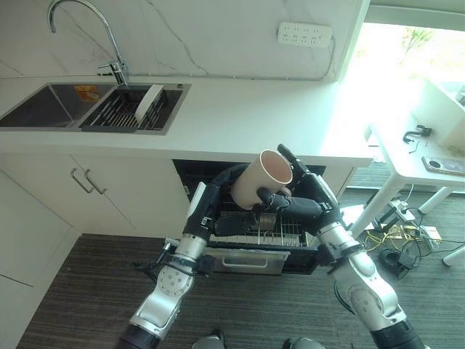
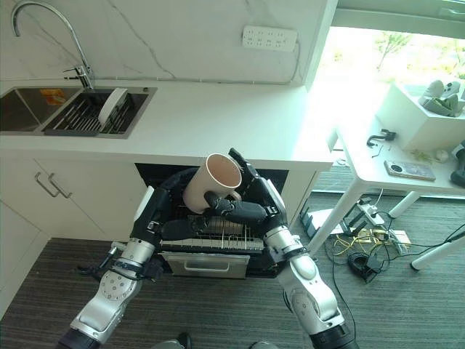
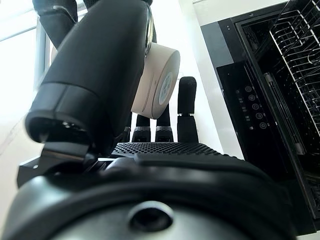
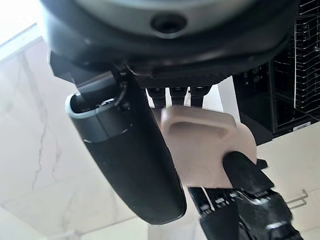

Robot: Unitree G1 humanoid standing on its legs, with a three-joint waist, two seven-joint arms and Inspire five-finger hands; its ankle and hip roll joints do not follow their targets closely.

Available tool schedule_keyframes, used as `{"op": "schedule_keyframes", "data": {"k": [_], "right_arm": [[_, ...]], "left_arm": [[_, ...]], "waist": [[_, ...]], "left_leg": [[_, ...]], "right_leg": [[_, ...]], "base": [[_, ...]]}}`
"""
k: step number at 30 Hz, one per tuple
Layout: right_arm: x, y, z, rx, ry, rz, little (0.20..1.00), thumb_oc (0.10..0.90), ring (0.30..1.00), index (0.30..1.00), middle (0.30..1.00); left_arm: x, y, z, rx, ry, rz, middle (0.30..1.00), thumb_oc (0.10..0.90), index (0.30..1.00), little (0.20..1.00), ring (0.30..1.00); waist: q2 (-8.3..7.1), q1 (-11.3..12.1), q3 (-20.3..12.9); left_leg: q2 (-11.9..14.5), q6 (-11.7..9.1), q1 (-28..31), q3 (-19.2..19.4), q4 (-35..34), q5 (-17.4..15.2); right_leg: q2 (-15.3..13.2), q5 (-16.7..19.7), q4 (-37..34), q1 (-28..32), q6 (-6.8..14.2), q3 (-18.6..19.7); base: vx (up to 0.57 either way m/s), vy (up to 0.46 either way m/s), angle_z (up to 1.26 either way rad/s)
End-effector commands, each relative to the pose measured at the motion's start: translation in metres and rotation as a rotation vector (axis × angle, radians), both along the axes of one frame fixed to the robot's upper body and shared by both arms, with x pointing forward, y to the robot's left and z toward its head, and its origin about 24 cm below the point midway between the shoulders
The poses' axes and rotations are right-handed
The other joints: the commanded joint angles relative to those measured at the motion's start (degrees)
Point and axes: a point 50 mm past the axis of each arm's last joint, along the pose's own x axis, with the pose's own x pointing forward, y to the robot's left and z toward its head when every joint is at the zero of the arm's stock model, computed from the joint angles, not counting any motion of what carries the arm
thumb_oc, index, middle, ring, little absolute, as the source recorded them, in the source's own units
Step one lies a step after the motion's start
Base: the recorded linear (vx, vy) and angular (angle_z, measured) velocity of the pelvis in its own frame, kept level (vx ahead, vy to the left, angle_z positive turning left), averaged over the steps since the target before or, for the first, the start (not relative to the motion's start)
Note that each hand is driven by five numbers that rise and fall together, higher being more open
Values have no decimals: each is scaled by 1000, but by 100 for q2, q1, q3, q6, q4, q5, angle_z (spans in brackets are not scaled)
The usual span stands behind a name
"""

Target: Place the dishes in the dishwasher.

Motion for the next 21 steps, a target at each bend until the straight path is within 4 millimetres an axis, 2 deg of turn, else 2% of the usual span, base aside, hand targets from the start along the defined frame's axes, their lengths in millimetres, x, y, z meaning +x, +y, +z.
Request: {"op": "schedule_keyframes", "data": {"k": [1,2,3,4,5,12,21], "right_arm": [[2,13,66,98,-321,60,900,800,900,900,900],[2,13,66,87,-326,63,806,737,806,806,806],[2,14,66,82,-327,66,564,576,564,564,564],[2,15,66,72,-326,75,375,450,375,375,375],[1,16,65,67,-321,90,300,400,300,300,300],[2,21,61,52,-290,181,300,400,300,300,300],[4,14,62,54,-303,89,300,400,300,300,300]], "left_arm": [[4,-21,61,-40,-290,-133,300,400,300,300,300],[4,-22,60,-32,-285,-145,300,400,300,300,300],[4,-22,60,-31,-283,-148,300,400,300,300,300],[4,-23,59,-27,-281,-156,300,400,300,300,300],[4,-23,59,-23,-280,-165,300,400,300,300,300],[4,-26,62,2,-288,-190,300,400,300,300,300],[7,-22,58,-33,-251,-144,300,400,300,300,300]], "waist": [[-48,-4,-364],[-44,-8,-367],[-44,-10,-369],[-43,-11,-373],[-45,-14,-377],[-64,-14,-391],[-51,-26,-394]], "left_leg": [[258,-36,421,-85,447,-1295],[260,-37,425,-84,447,-1297],[260,-37,427,-82,447,-1298],[260,-35,428,-78,447,-1297],[262,-37,428,-73,447,-1295],[268,-43,427,-58,447,-1288],[259,-38,421,-65,447,-1288]], "right_leg": [[-41,-217,-498,474,528,194],[-40,-220,-498,475,526,197],[-39,-221,-498,475,525,200],[-36,-224,-498,474,524,205],[-35,-225,-498,472,524,209],[-26,-224,-498,474,520,209],[-22,-224,-498,470,511,217]], "base": [[0,0,0],[0,0,0],[0,0,0],[0,0,0],[0,0,0],[0,0,0],[0,0,0]]}}
